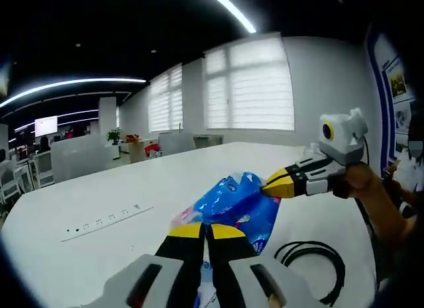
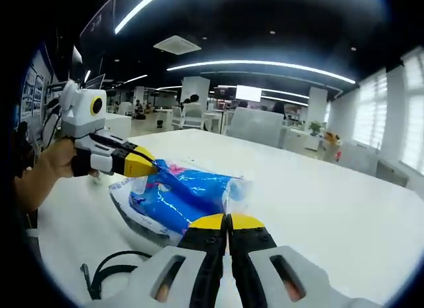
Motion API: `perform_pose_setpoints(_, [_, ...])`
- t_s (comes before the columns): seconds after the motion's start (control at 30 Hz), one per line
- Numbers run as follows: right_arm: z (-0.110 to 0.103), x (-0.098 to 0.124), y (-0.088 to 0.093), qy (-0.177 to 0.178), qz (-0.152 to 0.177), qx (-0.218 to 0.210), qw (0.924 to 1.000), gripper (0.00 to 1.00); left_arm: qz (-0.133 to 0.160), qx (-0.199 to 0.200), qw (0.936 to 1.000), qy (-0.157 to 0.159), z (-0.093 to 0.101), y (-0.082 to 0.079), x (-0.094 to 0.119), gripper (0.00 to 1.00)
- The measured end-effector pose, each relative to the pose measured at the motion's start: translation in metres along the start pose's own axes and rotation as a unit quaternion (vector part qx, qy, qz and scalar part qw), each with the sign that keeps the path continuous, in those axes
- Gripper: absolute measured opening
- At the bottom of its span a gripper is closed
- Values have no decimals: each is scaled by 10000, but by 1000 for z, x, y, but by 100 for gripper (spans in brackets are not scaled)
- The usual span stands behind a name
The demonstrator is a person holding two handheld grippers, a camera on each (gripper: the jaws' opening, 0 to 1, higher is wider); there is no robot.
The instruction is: Arrange the tabletop items into an orderly group along one side of the table until the central work area is clear of visible clutter.
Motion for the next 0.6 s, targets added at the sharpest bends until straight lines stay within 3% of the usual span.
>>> perform_pose_setpoints(0.33, [16, 12, 7, 172, -37, -42, 9998, 0, -40, -75, 9998, 175, 10, -4, -20, 0])
perform_pose_setpoints(0.6, [31, 19, 18, 306, -69, -190, 9993, 0, -61, -133, 9994, 308, 24, 2, -33, 0])
Point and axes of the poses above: the point that each gripper's makers call its tool centre point, and the gripper's own axes: x roughly backward along the fingers, z roughly to its right, y roughly out of its underside, the point moved 3 cm from there along x, roughly backward along the fingers, and after that the axes turned 5 degrees about z, right-handed, at the moved point
